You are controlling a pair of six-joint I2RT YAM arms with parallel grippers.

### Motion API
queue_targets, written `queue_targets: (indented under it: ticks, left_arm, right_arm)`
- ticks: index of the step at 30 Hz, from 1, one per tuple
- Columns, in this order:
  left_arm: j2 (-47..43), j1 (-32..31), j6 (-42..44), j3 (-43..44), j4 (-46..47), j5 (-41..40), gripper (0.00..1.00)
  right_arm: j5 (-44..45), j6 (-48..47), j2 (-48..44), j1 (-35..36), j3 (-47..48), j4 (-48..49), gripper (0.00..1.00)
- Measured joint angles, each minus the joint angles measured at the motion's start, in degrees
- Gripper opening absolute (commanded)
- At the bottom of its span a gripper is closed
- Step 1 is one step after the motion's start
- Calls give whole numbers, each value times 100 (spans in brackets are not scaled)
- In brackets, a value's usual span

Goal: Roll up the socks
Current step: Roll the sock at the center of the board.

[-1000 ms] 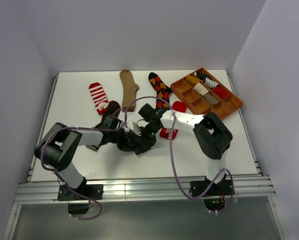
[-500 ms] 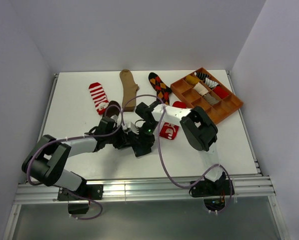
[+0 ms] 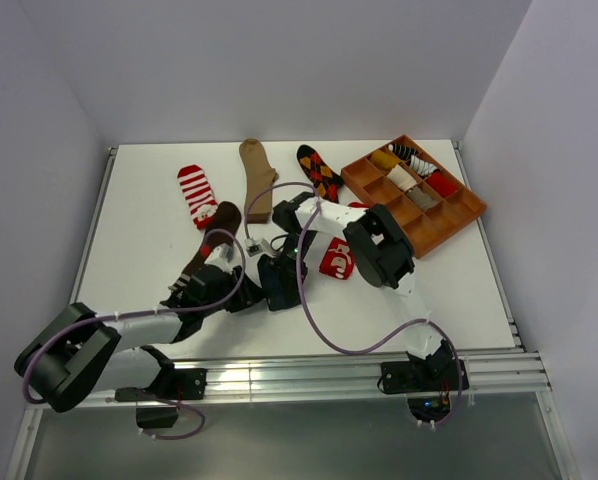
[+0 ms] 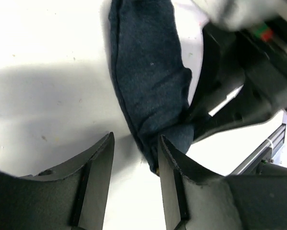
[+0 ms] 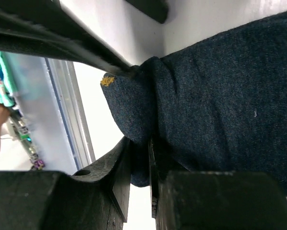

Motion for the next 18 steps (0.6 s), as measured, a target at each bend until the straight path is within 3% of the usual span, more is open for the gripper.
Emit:
queue_targets:
  ticks: [10, 18]
  left_arm:
    - [-955, -507, 555, -361, 745, -601, 53]
    - [-439, -632, 1226, -87, 951, -514, 53]
  right_arm:
    - [-129, 15, 308, -37, 345, -389, 21]
    - [-208, 13, 420, -90, 455, -555, 21]
